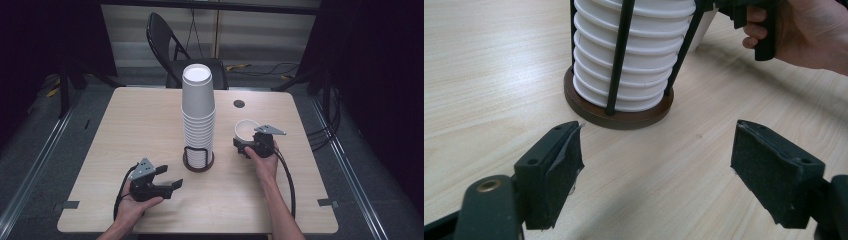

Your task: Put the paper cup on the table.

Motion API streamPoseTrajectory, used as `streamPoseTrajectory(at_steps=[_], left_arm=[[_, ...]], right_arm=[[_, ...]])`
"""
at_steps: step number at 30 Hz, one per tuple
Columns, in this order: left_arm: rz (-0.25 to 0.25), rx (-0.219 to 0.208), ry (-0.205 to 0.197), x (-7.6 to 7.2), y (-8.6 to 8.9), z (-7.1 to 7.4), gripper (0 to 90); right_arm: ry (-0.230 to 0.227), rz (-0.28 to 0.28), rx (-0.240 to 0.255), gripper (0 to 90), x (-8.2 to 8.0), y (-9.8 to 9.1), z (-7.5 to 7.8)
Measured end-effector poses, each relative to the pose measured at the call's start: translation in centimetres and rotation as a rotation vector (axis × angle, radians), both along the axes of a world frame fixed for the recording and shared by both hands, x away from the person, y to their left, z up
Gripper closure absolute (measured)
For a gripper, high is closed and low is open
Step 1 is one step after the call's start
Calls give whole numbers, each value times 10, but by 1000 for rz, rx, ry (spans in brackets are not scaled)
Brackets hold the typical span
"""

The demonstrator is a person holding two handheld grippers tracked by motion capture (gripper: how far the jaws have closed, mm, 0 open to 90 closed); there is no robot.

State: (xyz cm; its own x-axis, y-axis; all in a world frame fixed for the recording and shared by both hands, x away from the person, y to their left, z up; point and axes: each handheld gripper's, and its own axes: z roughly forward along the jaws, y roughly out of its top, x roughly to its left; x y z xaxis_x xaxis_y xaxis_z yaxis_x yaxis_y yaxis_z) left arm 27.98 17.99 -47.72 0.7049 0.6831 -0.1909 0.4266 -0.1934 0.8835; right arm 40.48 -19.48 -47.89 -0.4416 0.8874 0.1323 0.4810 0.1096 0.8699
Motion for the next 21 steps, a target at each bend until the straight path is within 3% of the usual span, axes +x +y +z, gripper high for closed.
streamPoseTrajectory(at_steps=[7,13,21], left_arm=[[15,-2,-2,1,1,0,200],[24,-1,-3,1,3,0,200],[48,3,-1,2,3,0,200]], right_arm=[[37,-4,-9,126,-6,-5,-7],[34,-1,-7,128,-14,-7,-6],[9,-13,33,128,-30,-12,-2]])
